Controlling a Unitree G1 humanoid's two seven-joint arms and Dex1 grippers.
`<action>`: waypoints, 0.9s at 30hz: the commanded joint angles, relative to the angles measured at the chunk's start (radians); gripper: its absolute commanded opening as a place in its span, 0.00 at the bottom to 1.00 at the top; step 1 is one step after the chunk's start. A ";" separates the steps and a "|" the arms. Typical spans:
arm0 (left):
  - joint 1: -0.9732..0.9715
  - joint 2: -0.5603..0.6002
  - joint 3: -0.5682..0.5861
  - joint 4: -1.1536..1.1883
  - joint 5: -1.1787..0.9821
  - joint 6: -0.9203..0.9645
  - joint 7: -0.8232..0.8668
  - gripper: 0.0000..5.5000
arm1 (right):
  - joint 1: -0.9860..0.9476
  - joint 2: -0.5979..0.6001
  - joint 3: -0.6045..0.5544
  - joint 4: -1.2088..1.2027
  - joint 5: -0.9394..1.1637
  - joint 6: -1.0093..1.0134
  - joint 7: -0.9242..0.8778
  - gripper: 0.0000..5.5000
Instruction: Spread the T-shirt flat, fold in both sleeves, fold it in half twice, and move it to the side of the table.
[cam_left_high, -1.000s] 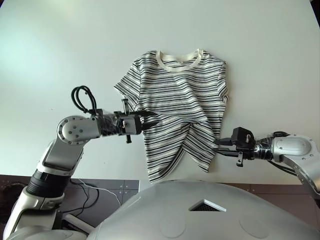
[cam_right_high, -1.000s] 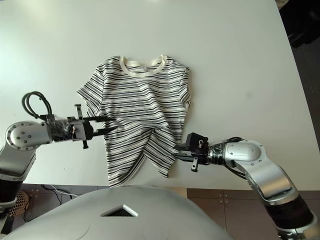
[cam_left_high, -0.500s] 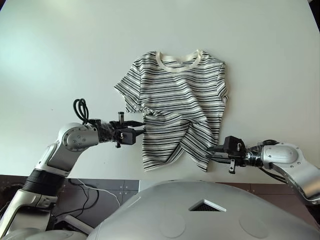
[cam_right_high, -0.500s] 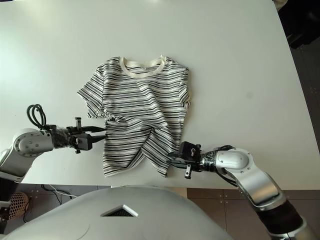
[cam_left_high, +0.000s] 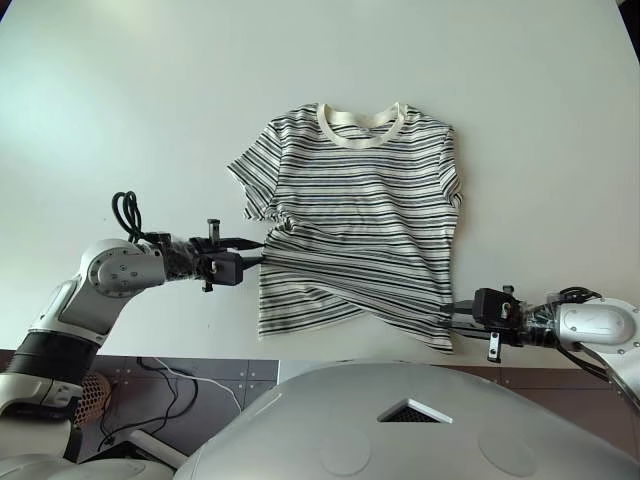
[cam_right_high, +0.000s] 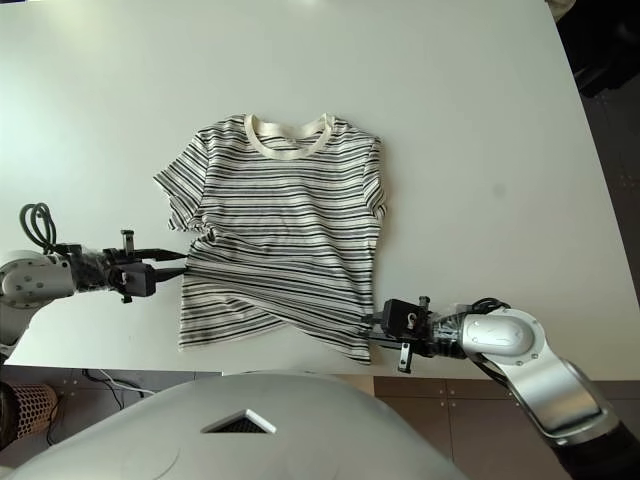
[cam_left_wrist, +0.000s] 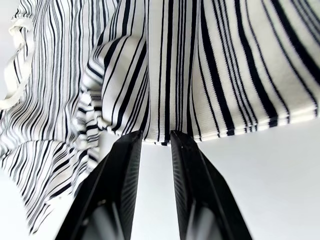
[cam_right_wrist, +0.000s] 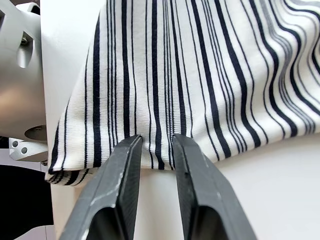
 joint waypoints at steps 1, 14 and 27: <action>0.011 0.023 -0.025 0.033 0.040 -0.040 -0.043 0.19 | -0.044 -0.012 -0.059 -0.011 0.022 0.041 0.007 0.20; -0.097 0.073 0.095 -0.263 -0.576 0.492 -0.329 0.20 | -0.213 0.181 -0.346 0.091 0.372 0.246 -0.189 0.23; -0.470 -0.433 -0.106 -0.177 -0.163 0.617 0.091 0.20 | -0.430 0.342 -0.009 0.542 -0.163 -0.157 -0.327 0.46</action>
